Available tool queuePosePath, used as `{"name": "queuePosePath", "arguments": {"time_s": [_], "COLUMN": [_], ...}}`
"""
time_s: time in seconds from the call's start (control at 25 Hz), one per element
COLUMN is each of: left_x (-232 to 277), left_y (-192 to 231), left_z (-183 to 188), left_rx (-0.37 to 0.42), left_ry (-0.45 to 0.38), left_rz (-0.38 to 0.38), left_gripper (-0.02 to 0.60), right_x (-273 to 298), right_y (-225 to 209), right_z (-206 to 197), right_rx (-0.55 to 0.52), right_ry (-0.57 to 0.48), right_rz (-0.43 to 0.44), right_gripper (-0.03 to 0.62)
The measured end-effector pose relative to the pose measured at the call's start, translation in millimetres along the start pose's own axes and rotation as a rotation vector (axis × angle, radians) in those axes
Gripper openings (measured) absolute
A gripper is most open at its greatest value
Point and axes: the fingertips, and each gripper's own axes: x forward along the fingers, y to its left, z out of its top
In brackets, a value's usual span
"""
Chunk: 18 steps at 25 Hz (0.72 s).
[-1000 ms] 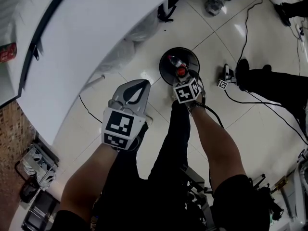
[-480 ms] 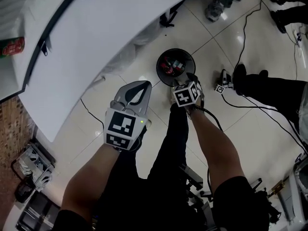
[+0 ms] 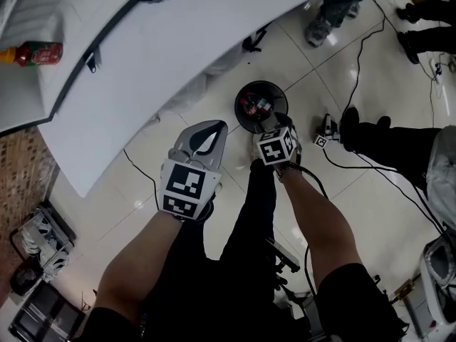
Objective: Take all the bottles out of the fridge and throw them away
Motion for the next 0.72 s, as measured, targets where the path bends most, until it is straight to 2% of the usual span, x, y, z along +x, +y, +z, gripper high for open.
{"name": "queuePosePath", "arguments": {"time_s": [0.32,0.72], "left_x": [-40,-105], "left_y": [9,33], "left_z": [40,82], "left_rx": [-0.024,-0.063], "left_ry": [-0.087,-0.205], "left_rz": [0.061,0.192], "left_gripper": [0.003,0.003], "right_x": [-73,-167], "right_y": [26,68], "right_z": [57,156], "right_rx": [-0.049,-0.15], "right_ry": [-0.121,-0.342], "right_rz": [0.038,0.098], "right_gripper": [0.268,0.268]}}
